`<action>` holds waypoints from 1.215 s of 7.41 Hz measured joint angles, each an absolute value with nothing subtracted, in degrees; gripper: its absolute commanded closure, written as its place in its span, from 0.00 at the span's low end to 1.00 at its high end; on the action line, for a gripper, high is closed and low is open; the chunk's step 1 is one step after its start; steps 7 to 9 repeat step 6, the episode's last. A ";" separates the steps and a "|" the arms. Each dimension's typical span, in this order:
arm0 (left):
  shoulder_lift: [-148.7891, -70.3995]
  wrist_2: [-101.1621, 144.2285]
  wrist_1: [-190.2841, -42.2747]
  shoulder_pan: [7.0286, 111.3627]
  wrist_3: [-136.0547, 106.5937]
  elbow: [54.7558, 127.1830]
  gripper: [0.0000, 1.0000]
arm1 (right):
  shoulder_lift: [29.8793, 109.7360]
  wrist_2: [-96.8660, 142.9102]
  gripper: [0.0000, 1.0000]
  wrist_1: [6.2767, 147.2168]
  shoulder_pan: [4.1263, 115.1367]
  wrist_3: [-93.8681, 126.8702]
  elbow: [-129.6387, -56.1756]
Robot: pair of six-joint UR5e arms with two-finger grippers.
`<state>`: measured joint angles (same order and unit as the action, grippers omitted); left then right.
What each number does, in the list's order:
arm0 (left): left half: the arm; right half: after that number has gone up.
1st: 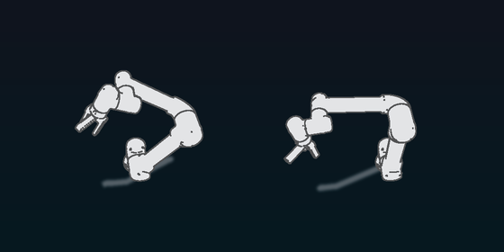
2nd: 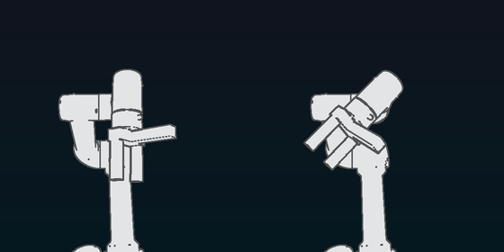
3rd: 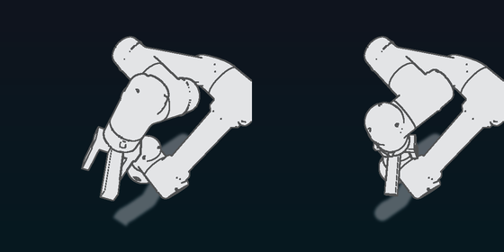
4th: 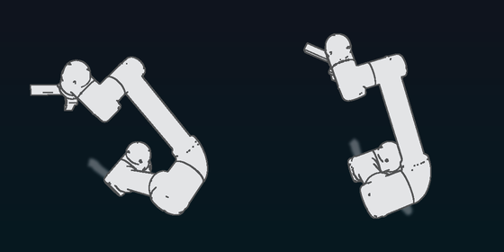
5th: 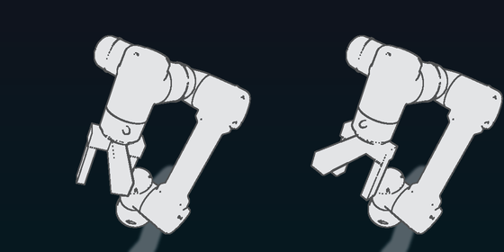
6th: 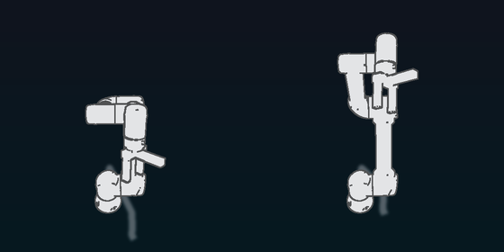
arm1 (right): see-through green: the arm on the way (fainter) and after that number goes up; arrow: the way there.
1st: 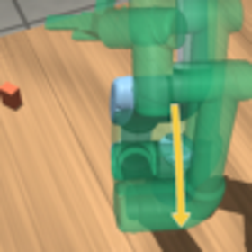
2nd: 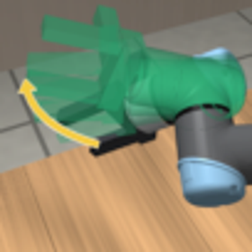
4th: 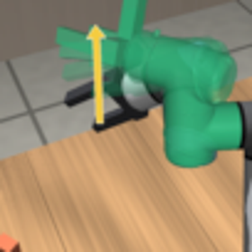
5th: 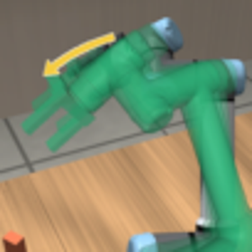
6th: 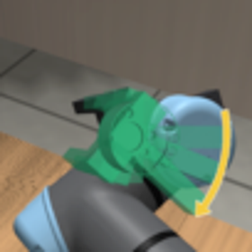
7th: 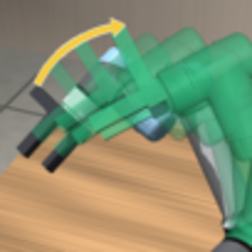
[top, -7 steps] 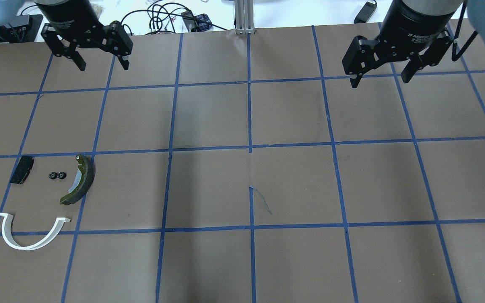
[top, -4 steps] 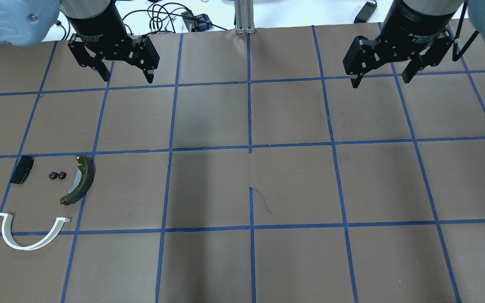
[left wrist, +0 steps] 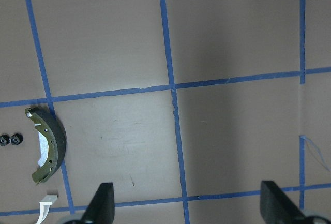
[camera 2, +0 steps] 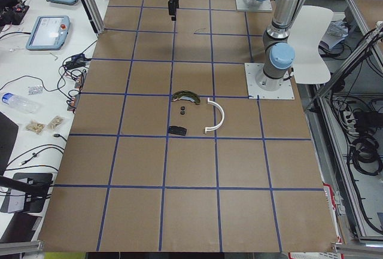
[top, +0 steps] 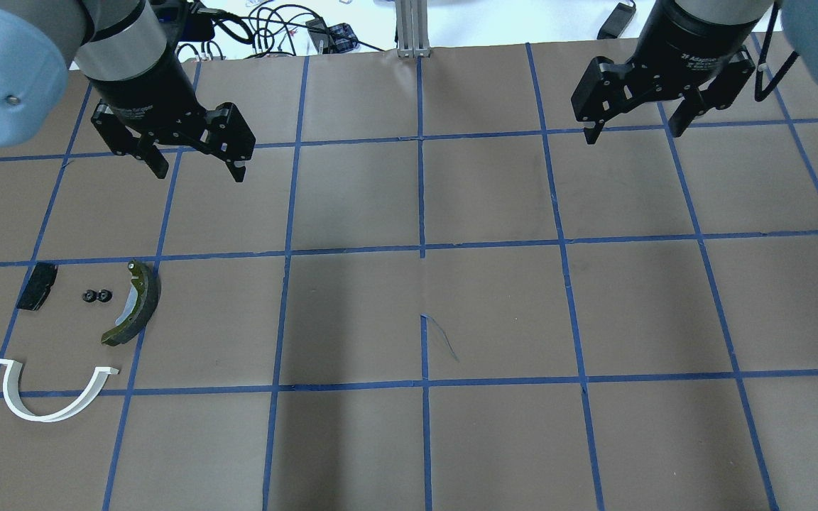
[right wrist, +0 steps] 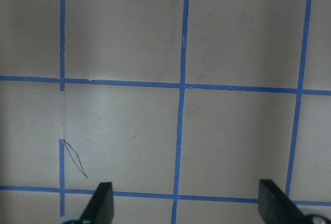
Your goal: Place bearing gear from tray to pile
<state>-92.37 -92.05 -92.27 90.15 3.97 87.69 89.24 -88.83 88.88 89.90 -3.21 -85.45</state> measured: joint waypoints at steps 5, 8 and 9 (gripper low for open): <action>-90.87 -91.99 -91.83 88.89 4.03 89.92 0.00 | 89.12 -88.92 0.00 89.77 90.03 -2.67 -85.67; -90.76 -91.94 -91.69 88.76 4.06 89.97 0.00 | 89.12 -88.97 0.00 89.76 90.01 -2.70 -85.72; -90.76 -91.94 -91.69 88.76 4.06 89.97 0.00 | 89.12 -88.97 0.00 89.76 90.01 -2.70 -85.72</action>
